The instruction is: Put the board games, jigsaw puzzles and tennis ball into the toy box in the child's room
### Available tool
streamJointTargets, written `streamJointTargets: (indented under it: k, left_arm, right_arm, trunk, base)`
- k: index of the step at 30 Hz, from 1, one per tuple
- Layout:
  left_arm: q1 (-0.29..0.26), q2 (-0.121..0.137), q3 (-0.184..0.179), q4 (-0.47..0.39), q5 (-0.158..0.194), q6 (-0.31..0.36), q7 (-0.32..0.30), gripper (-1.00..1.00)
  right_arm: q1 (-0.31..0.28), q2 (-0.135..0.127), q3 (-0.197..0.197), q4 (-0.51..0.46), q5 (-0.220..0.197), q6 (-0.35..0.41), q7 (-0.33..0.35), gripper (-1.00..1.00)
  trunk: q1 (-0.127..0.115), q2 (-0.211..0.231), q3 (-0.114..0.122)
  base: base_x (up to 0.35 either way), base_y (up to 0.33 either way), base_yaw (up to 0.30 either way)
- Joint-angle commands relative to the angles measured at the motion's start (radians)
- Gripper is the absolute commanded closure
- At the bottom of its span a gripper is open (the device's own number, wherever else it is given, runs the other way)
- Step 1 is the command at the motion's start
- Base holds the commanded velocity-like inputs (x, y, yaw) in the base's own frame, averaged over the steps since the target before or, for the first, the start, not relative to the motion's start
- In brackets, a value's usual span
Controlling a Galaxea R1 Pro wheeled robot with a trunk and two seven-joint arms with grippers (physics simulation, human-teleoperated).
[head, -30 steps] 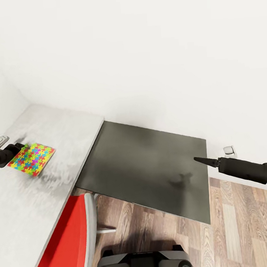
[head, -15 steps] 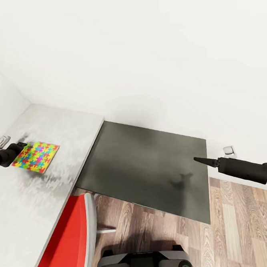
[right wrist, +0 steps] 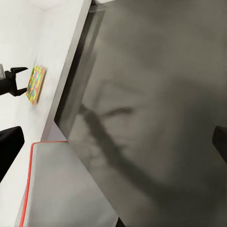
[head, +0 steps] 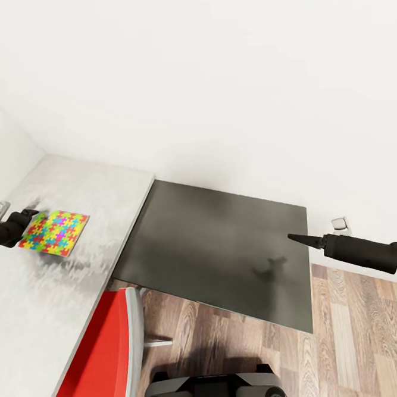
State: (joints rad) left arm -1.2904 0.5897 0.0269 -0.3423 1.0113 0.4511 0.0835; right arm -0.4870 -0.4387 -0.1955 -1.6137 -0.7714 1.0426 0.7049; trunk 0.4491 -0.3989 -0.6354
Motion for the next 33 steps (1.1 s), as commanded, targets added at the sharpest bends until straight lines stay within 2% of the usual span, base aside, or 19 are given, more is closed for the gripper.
streamJointTargets:
  k: [1,15,25,33]
  left_arm:
    - [0.002,-0.012,0.004,-0.001,0.030,0.005,0.006,-1.00]
    - [0.003,-0.013,0.005,-0.003,0.044,0.033,-0.039,-1.00]
    - [0.003,-0.013,0.002,-0.003,0.105,0.048,-0.050,-1.00]
    - [0.003,-0.015,0.001,-0.003,0.121,0.050,-0.052,-1.00]
  right_arm:
    - [-0.001,0.000,-0.001,0.000,0.004,0.005,0.006,-1.00]
    - [-0.001,0.000,-0.001,0.000,0.004,0.005,0.005,-1.00]
    - [-0.001,0.000,-0.001,0.000,0.004,0.005,0.005,-1.00]
    - [-0.001,0.000,-0.001,0.000,0.004,0.005,0.005,-1.00]
  trunk:
    - [0.001,-0.001,-0.001]
    - [0.001,-0.001,-0.001]
    - [0.001,-0.001,-0.001]
    - [0.001,-0.001,-0.001]
  base:
    - [0.000,0.000,0.000]
    - [0.000,0.000,0.000]
    - [0.000,0.000,0.000]
    - [0.000,0.000,-0.016]
